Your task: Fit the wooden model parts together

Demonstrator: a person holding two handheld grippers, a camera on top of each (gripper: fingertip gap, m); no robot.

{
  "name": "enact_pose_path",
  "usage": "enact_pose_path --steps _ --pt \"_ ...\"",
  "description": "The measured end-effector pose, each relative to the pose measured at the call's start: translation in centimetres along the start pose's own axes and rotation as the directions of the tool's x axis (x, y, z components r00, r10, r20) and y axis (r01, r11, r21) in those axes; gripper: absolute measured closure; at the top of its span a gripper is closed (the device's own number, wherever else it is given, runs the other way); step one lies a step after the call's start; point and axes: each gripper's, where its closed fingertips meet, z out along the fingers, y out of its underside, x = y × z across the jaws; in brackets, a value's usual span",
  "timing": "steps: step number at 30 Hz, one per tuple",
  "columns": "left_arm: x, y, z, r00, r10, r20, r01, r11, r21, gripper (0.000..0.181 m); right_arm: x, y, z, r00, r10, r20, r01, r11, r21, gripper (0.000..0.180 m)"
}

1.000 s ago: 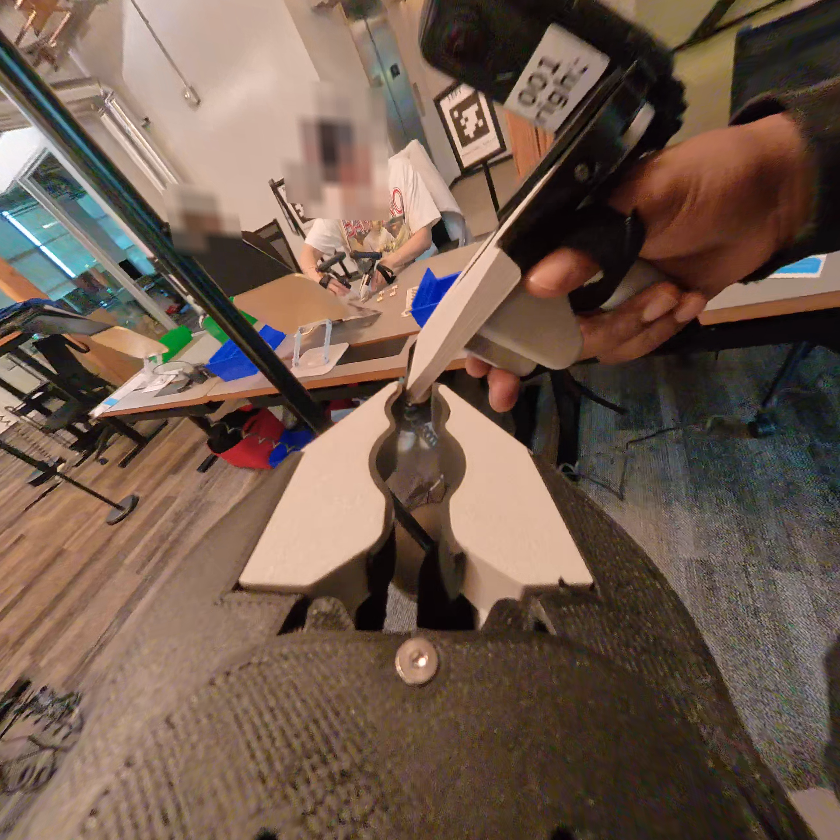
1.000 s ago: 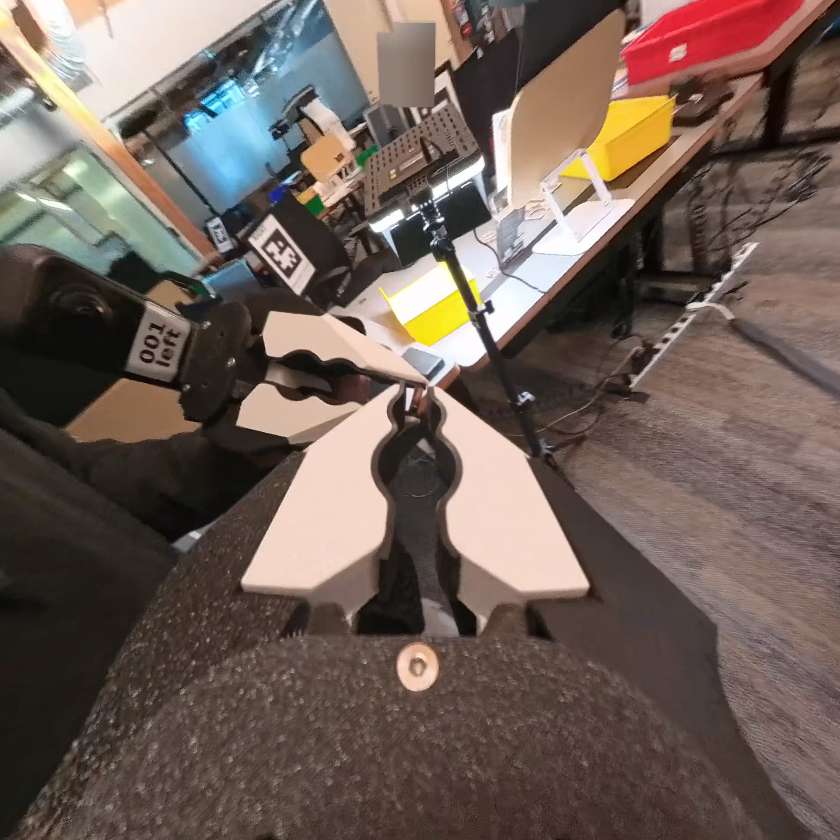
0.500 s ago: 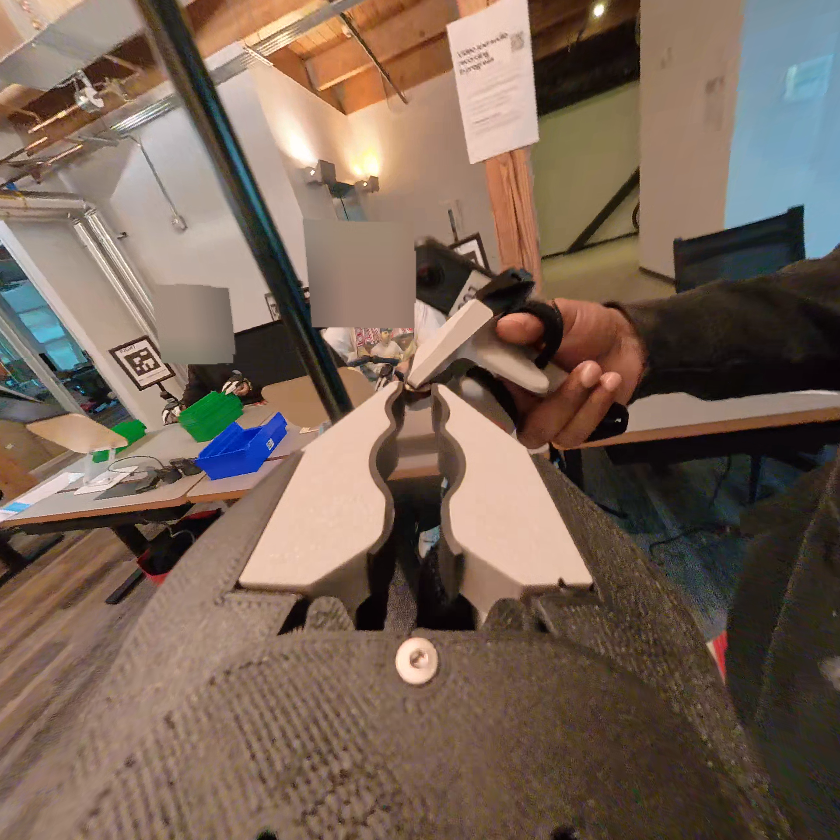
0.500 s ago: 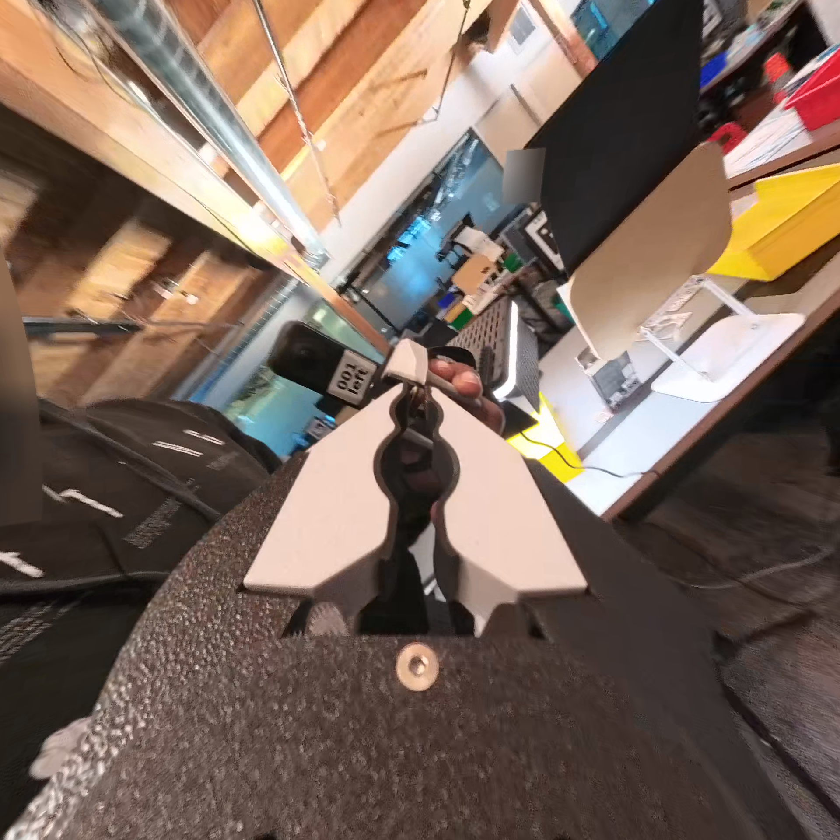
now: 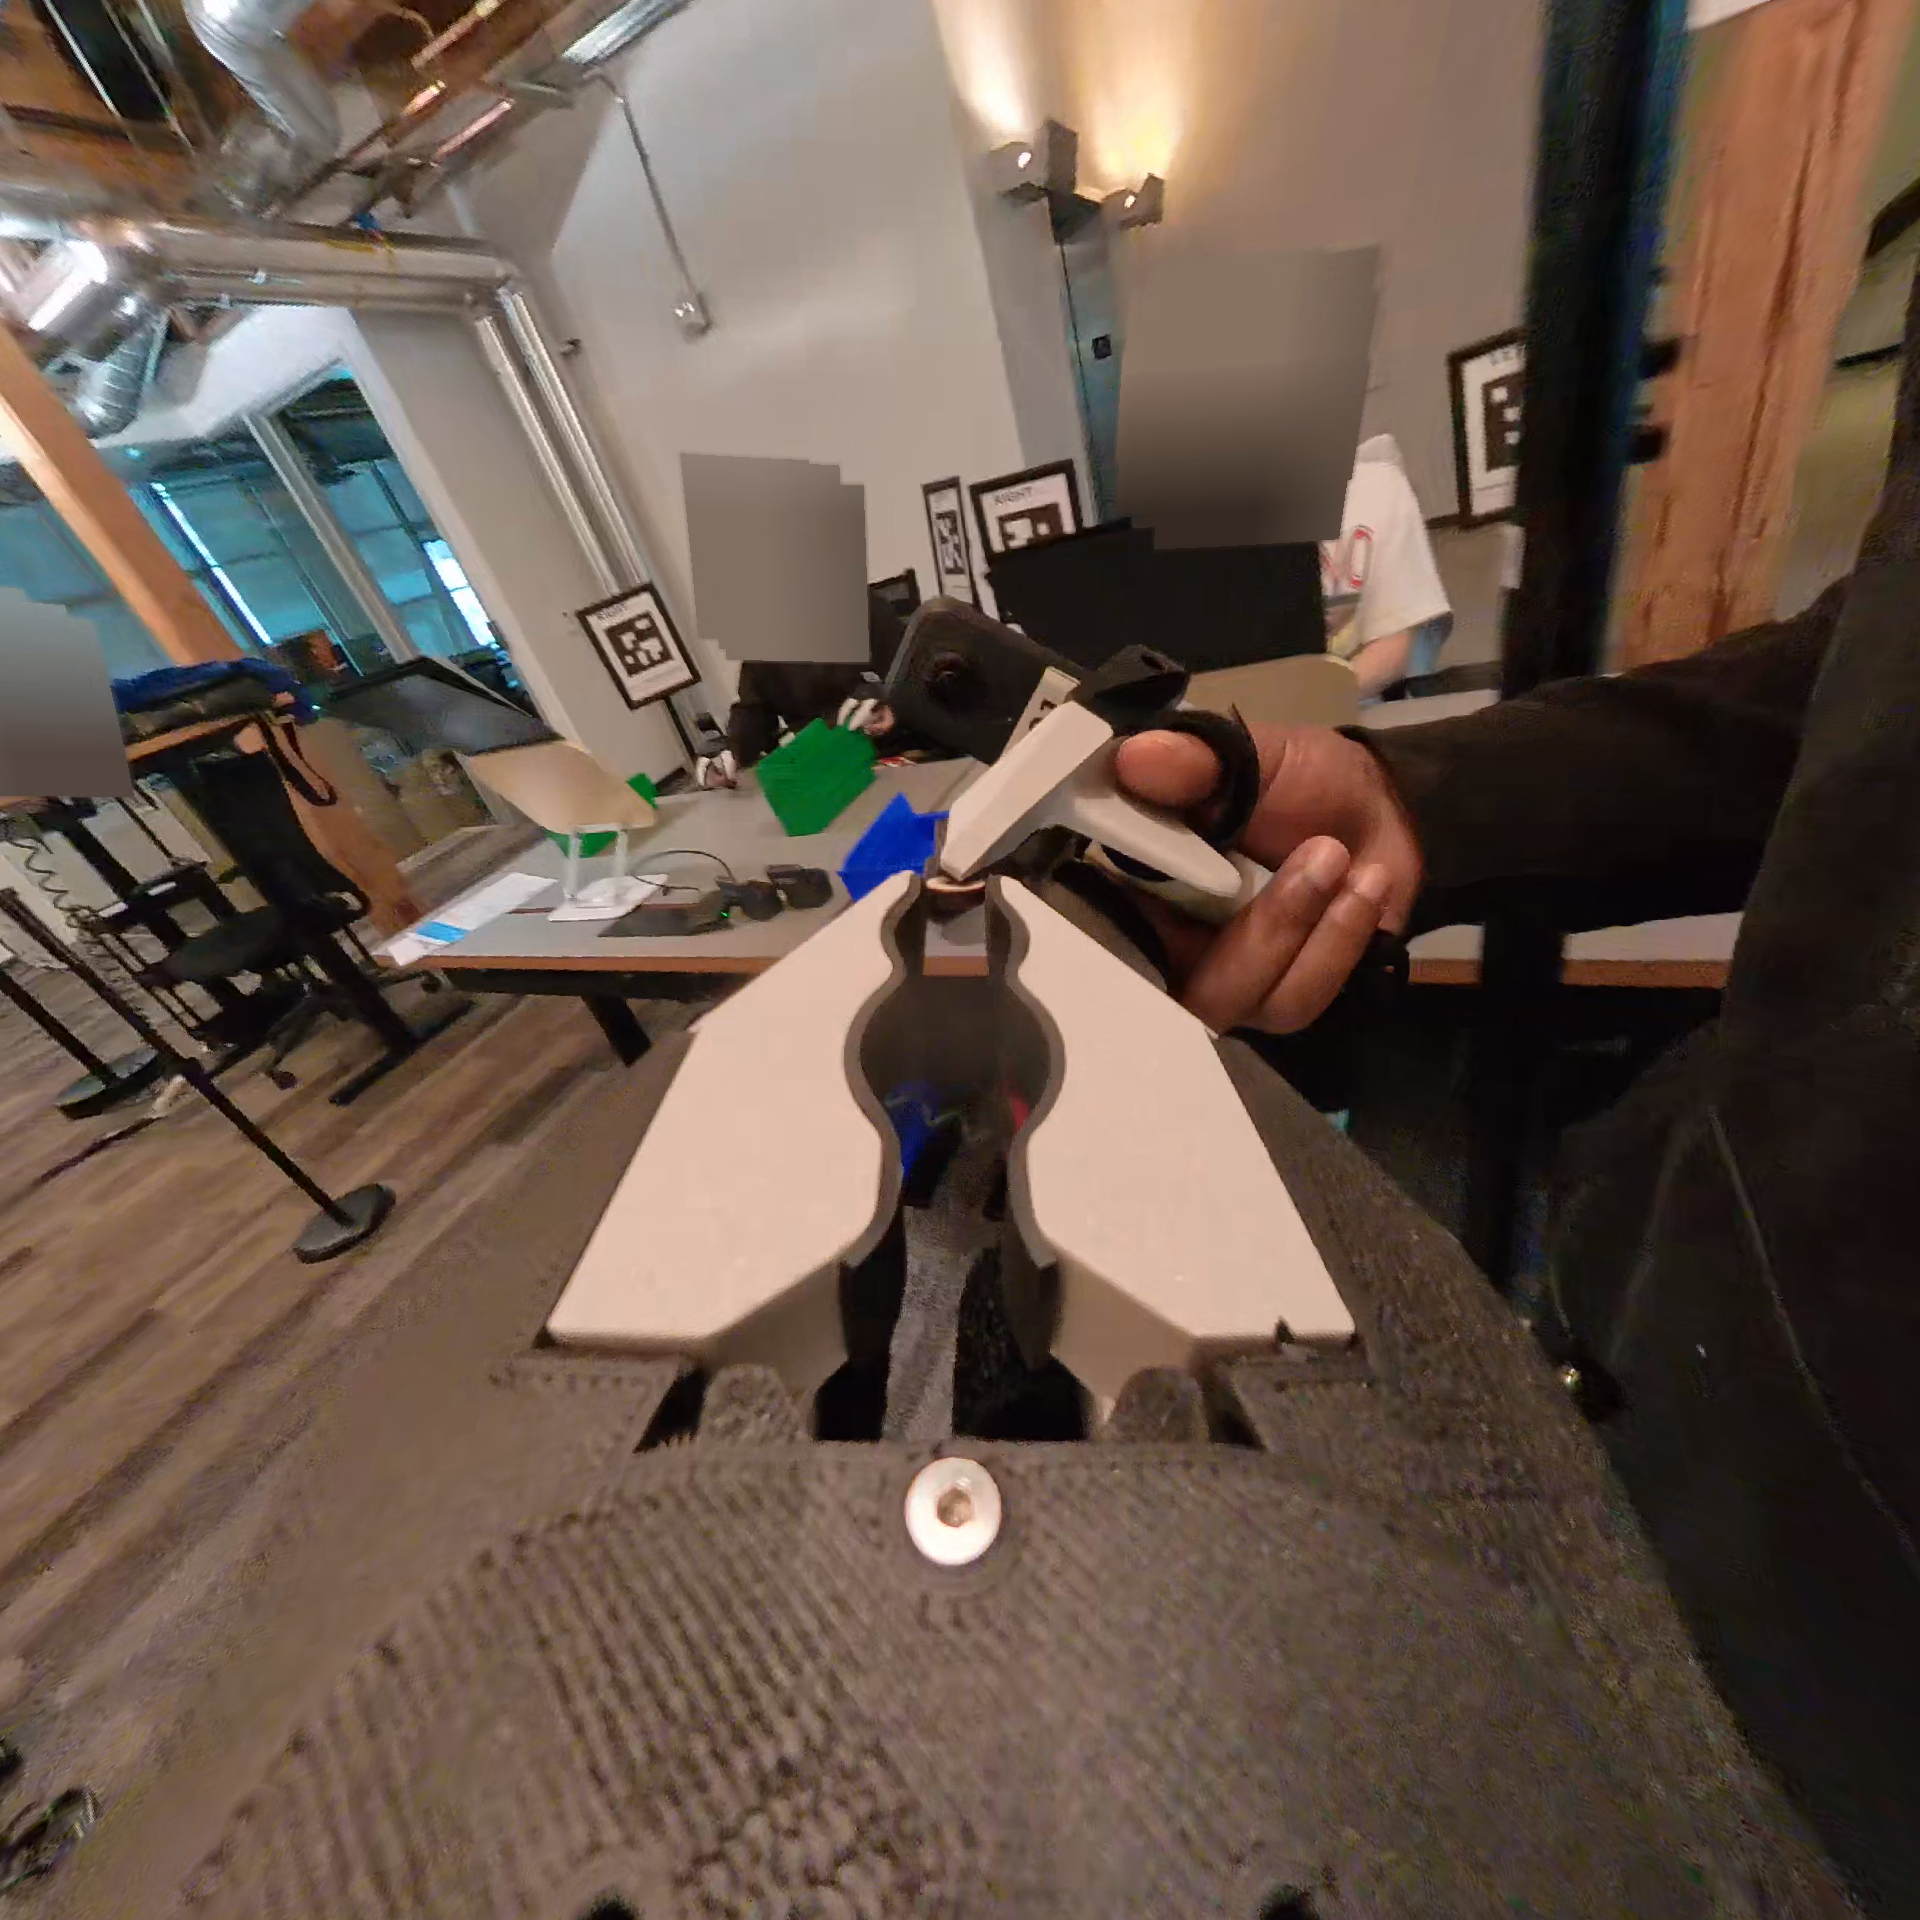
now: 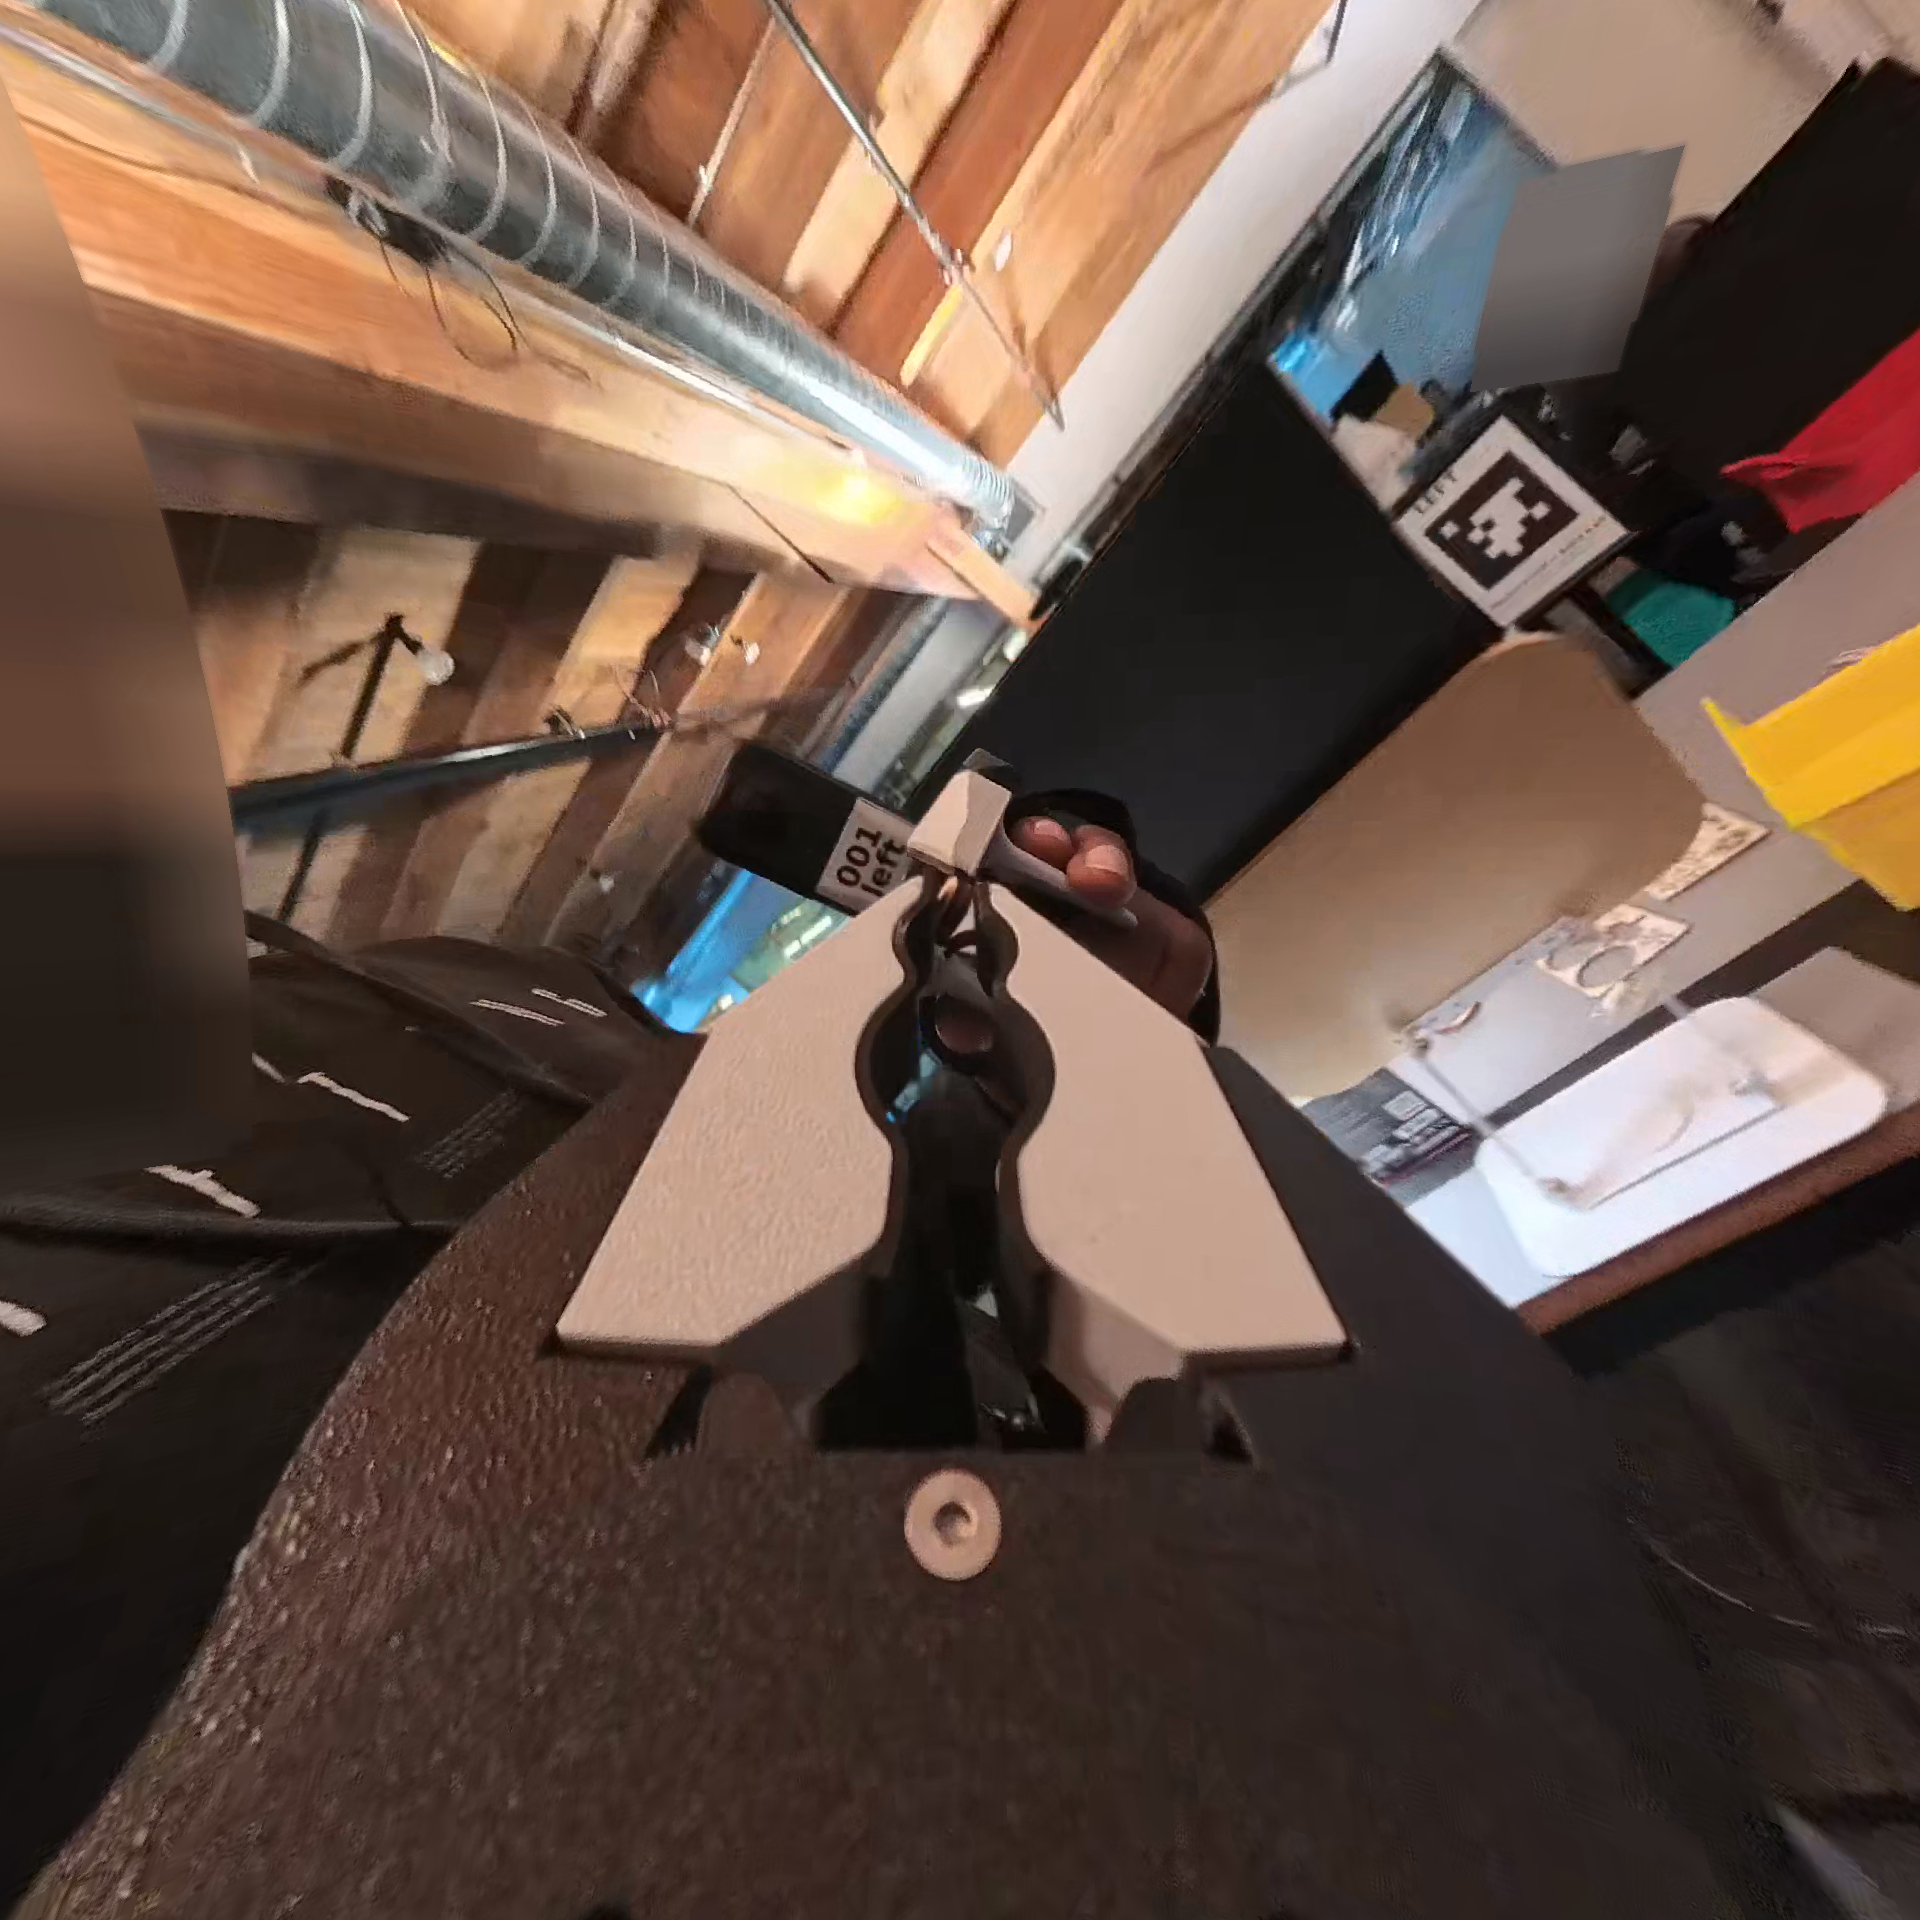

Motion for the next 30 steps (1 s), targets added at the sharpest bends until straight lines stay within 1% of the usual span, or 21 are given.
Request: enact_pose_path --steps 2,5,8,9,10,12,14,16,17,19,22,23,25,27,30 --pt "-4.4 0.3 1.8 1.000 -0.005 0.010 0.005 1.000 0.018 0.172 2.3 -4.3 0.5 1.000 -0.014 -0.015 0.013 0.999 -0.035 0.175" --pt "-10.4 2.4 5.3 0.998 -0.059 -0.010 0.059 0.998 0.038 0.171 6.9 -9.9 -0.5 0.996 -0.044 -0.082 0.041 0.999 -0.028 0.176" --pt "-16.2 6.1 9.4 0.986 -0.149 -0.077 0.151 0.988 0.030 0.171 12.8 -14.9 -2.4 0.970 -0.129 -0.207 0.134 0.991 0.011 0.175" --pt "-18.5 7.7 10.7 0.982 -0.171 -0.081 0.173 0.985 0.022 0.171 15.0 -16.8 -3.2 0.953 -0.155 -0.260 0.168 0.985 0.029 0.171" --pt "-21.0 9.1 12.0 0.976 -0.196 -0.092 0.199 0.980 0.028 0.171 17.6 -18.9 -4.3 0.929 -0.183 -0.321 0.211 0.976 0.052 0.163" --pt "-26.7 12.3 14.6 0.958 -0.266 -0.109 0.272 0.961 0.043 0.171 22.2 -23.5 -6.6 0.857 -0.254 -0.448 0.322 0.943 0.081 0.155" --pt "-32.9 15.4 17.5 0.942 -0.309 -0.130 0.316 0.948 0.035 0.171 26.9 -28.4 -8.9 0.746 -0.313 -0.588 0.426 0.903 0.060 0.152" --pt "-39.1 17.6 20.7 0.929 -0.325 -0.177 0.333 0.943 0.018 0.171 30.8 -33.9 -11.2 0.630 -0.338 -0.699 0.508 0.860 0.042 0.152" --pt "-42.0 18.3 22.5 0.919 -0.330 -0.217 0.338 0.941 0.001 0.171 32.2 -36.6 -11.8 0.597 -0.332 -0.730 0.530 0.846 0.049 0.153" --pt "-46.9 19.7 26.3 0.889 -0.325 -0.322 0.329 0.943 -0.046 0.171 34.0 -42.0 -12.6 0.565 -0.331 -0.756 0.564 0.823 0.061 0.157" --pt "-52.4 21.4 32.0 0.811 -0.305 -0.500 0.277 0.952 -0.131 0.171 36.8 -49.0 -14.9 0.424 -0.342 -0.839 0.624 0.781 -0.003 0.159" --pt "-54.1 21.6 33.8 0.784 -0.298 -0.545 0.263 0.954 -0.144 0.171 37.9 -50.7 -15.6 0.386 -0.335 -0.860 0.634 0.773 -0.016 0.160" --pt "-57.5 22.1 37.3 0.745 -0.272 -0.609 0.233 0.962 -0.145 0.172 40.7 -53.5 -17.2 0.352 -0.303 -0.886 0.622 0.783 -0.021 0.162" --pt "-61.5 23.3 41.2 0.753 -0.250 -0.608 0.220 0.968 -0.125 0.171 44.7 -55.6 -18.9 0.341 -0.267 -0.901 0.586 0.810 -0.019 0.162" --pt "-68.1 25.8 47.1 0.781 -0.307 -0.544 0.316 0.945 -0.079 0.171 52.0 -58.6 -21.7 0.297 -0.248 -0.922 0.527 0.848 -0.058 0.163"
